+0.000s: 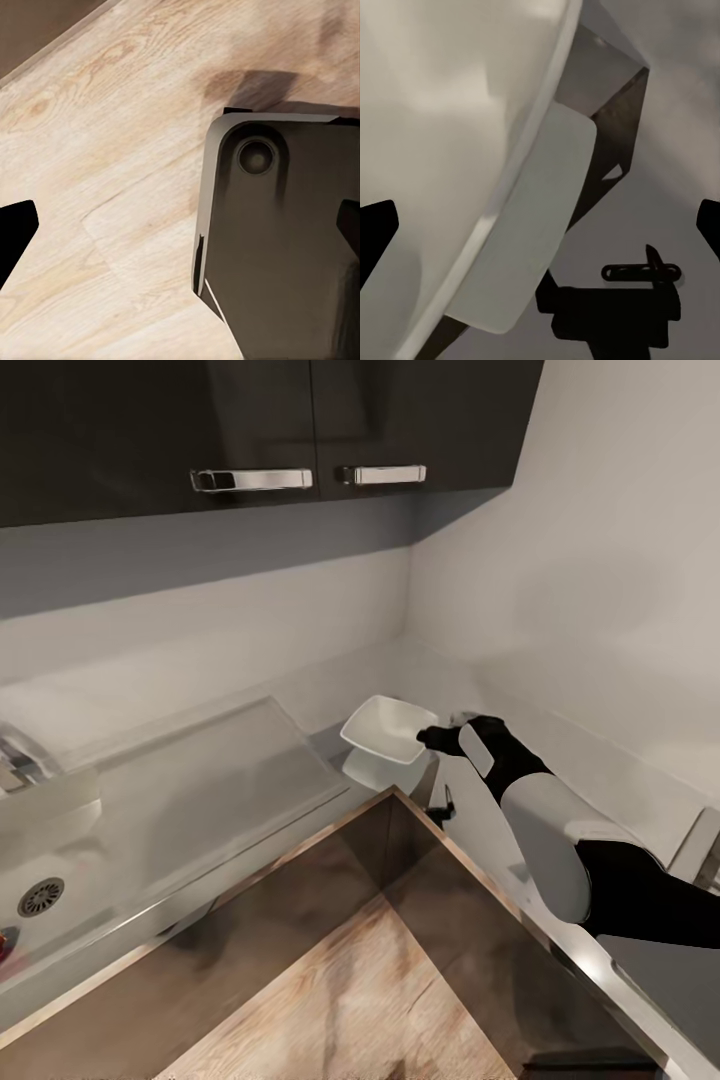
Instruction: In the kitchen, take the Vidalia onion out of the sink, dice it on the chopping board with the paring knife, put the diced onion into the bowl on the countertop, then place both the paring knife and the chopping board into the sink.
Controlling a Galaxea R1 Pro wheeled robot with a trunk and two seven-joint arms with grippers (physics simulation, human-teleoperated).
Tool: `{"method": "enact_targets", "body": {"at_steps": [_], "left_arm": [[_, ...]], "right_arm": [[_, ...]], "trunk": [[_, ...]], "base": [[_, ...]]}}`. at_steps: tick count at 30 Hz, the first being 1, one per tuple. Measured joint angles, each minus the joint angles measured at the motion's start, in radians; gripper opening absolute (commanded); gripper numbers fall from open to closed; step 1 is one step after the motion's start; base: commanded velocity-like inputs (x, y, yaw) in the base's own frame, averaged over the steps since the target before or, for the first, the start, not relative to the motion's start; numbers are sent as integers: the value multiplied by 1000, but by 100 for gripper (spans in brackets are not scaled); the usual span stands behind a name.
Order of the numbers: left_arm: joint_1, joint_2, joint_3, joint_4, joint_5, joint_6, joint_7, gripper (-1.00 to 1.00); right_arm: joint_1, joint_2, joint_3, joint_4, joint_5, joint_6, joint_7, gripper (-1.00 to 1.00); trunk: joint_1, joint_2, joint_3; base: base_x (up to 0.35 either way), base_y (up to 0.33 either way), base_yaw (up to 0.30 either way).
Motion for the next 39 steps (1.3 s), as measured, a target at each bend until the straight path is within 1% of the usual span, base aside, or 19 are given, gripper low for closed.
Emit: {"method": "enact_targets", "body": {"at_steps": [15,39], "left_arm": [[0,0,0,0,0,0,0,100],[0,0,0,0,0,0,0,100]], "right_arm": [[0,0,0,1,0,0,0,100],[0,1,0,0,-1,0,-1,100]], "trunk": [[0,0,-24],[0,0,-59]], "base": [[51,35,0],[2,1,0]]}}
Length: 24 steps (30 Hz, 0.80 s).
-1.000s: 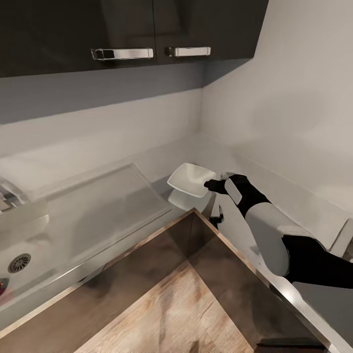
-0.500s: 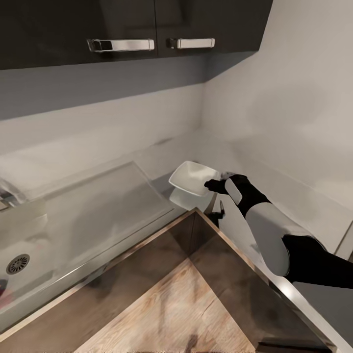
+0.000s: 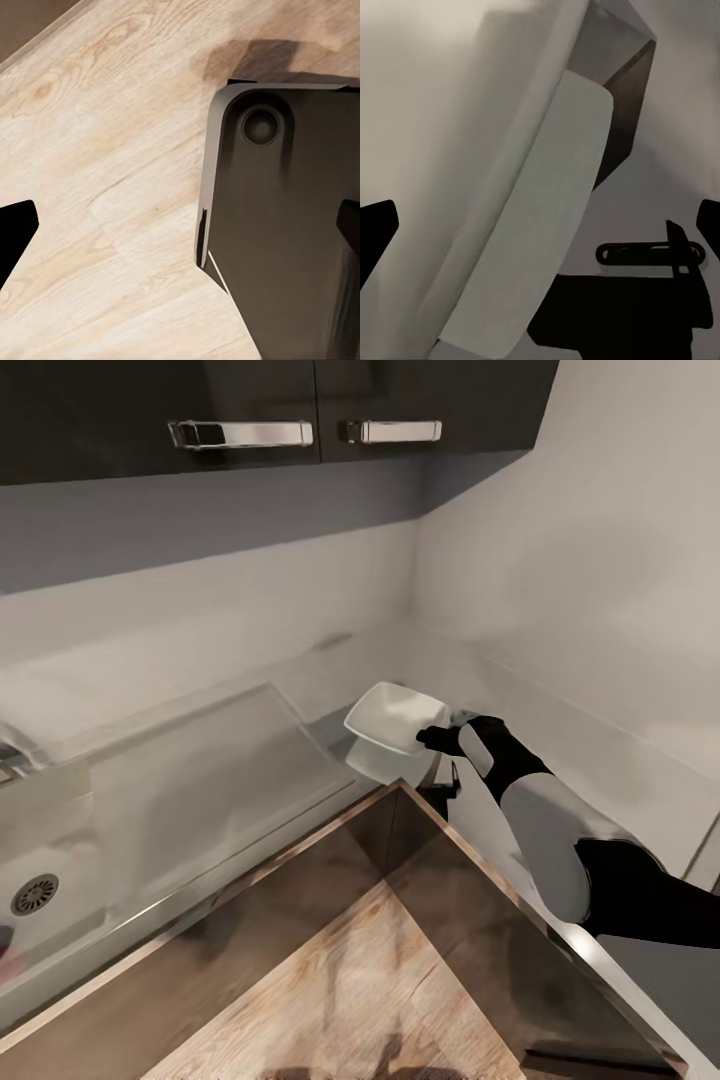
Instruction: In the kitchen, take the Vidalia onion out of the sink, dice it on the chopping board with the paring knife, put the diced onion into the bowl on the countertop, then place both the paring knife and the chopping board into the sink.
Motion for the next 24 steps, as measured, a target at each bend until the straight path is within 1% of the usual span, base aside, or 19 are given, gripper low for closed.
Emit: {"method": "enact_targets", "body": {"at_steps": [17,18,22,24], "left_arm": [[0,0,0,0,0,0,0,100],[0,0,0,0,0,0,0,100],[0,0,0,0,0,0,0,100],[0,0,0,0,0,0,0,100]], "right_arm": [[0,3,1,0,-1,0,1,100],[0,4,1,0,-1,0,1,-100],[0,5,1,0,-2,0,1,-100],[0,5,0,0,8,1,1,-100]], "trunk": [[0,0,-1],[0,0,-1],[0,0,-1],[0,0,-1]], "base": [[0,0,0],[0,0,0],[0,0,0],[0,0,0]]}}
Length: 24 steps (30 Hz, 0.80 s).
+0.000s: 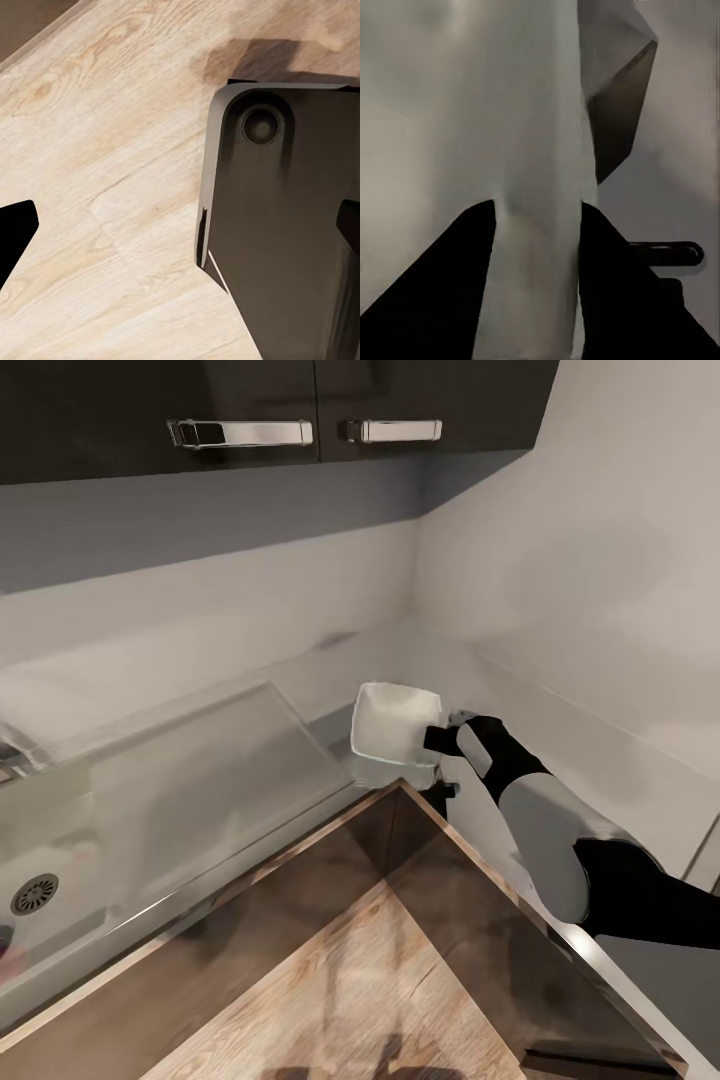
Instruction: In the kitchen, take the Vidalia onion out of the sink, dice it on the chopping board with the paring knife, put the diced onion into the bowl on the countertop, then place both the paring knife and the chopping board into the sink.
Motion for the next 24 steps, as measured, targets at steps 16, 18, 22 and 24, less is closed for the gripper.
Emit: {"method": "enact_targets", "body": {"at_steps": [16,18,22,24], "left_arm": [[0,0,-2,-1,-1,-7,0,100],[0,0,-4,-2,-4,-7,0,100],[0,-3,-7,-2,-8,-6,-1,100],[0,-9,-7,-3,-8,-6,-1,100]], "right_arm": [[0,-5,-1,-1,0,0,-9,-100],[0,-7,-1,-1,1,0,-11,-100],[0,-6,0,-1,4,0,-14,-100],[0,-6,1,0,4,0,-14,-100]], "trunk": [[0,0,12],[0,0,15],[0,0,21],[0,0,24]], "base": [[0,0,0],[0,0,0],[0,0,0],[0,0,0]]}}
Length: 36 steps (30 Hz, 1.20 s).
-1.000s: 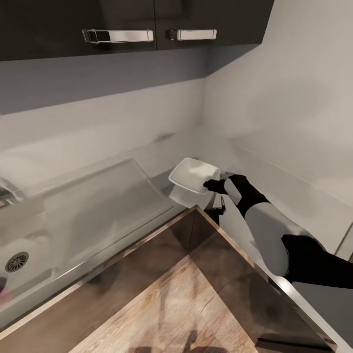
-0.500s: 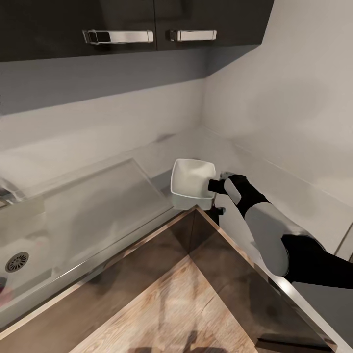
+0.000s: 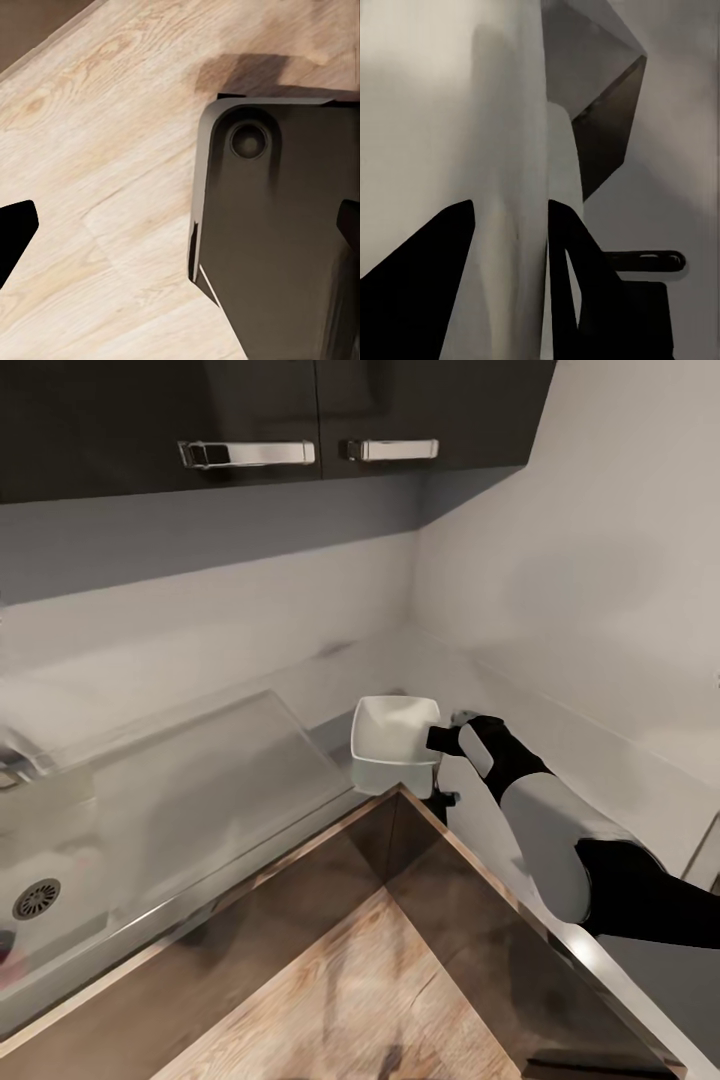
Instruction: In the kitchen, take the Vidalia onion out of the sink, dice it on the chopping board with the paring knife, put the diced onion into the bowl on the countertop, then place both the paring knife and the chopping board into the sink.
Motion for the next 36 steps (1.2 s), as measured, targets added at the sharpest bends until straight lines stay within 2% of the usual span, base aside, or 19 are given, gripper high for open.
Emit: {"method": "enact_targets", "body": {"at_steps": [14,36], "left_arm": [[0,-3,-1,2,4,0,0,100],[0,-3,0,35,5,-1,-2,100]], "right_arm": [[2,7,3,-3,-6,0,8,-100],[2,16,3,3,-9,1,13,-100]], "trunk": [[0,0,22],[0,0,57]], "base": [[-20,11,0],[-230,205,0]]}}
